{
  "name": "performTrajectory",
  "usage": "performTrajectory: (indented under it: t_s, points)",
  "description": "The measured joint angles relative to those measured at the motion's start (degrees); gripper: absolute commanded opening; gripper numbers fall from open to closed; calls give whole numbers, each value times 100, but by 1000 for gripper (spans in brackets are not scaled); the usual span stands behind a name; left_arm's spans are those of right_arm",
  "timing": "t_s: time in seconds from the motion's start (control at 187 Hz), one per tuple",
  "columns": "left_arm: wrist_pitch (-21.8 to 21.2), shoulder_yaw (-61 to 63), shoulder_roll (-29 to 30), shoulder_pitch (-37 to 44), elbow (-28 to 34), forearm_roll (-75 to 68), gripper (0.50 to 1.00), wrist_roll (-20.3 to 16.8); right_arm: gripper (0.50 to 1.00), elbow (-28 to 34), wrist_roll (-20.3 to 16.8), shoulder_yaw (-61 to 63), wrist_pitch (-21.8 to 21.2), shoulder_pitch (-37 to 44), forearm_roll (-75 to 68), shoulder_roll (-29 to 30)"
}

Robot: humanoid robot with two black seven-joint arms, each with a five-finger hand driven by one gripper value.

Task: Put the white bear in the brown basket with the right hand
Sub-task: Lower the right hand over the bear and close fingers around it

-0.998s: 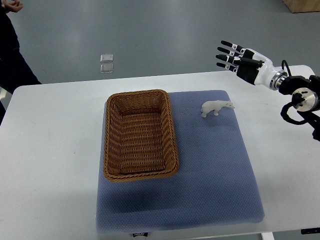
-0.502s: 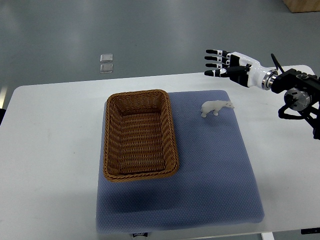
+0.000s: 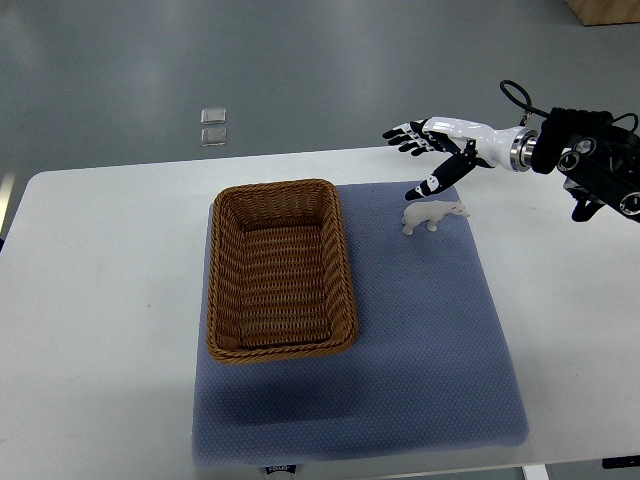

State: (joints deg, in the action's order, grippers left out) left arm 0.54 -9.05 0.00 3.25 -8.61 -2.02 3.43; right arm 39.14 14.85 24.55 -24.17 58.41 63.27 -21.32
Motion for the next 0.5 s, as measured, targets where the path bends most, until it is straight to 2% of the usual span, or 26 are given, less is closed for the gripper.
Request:
performTrajectory:
  t_s: [0.182, 0.502]
  points:
    - [0, 0, 0, 0, 0, 0, 1000, 0, 926, 6, 2, -173, 61, 58, 692, 56]
    - [-3, 0, 0, 0, 0, 0, 1000, 0, 924, -22, 6, -762, 627, 70, 1204, 101]
